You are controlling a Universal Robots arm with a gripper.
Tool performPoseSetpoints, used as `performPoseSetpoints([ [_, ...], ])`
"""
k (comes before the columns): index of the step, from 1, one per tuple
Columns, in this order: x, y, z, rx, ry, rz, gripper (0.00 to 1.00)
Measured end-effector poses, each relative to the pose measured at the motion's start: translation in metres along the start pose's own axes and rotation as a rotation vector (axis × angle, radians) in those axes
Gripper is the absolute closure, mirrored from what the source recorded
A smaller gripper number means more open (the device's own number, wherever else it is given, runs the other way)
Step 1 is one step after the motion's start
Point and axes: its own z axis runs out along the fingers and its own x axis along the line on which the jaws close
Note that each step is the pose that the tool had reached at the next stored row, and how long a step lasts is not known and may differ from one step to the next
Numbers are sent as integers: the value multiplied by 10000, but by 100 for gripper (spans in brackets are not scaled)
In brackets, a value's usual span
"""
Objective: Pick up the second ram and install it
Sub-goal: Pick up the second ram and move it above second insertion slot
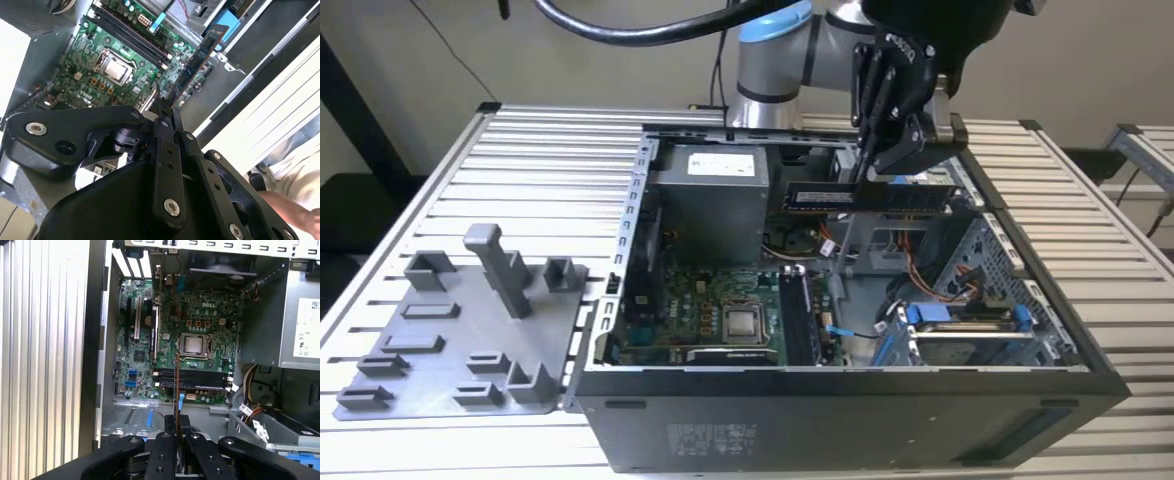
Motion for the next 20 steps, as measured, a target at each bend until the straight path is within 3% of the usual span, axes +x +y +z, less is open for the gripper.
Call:
performPoseSetpoints([
  [5, -45, -1, -1, -1, 1, 5, 86],
  [20, -422, -16, 4, 0, -7, 11, 86],
])
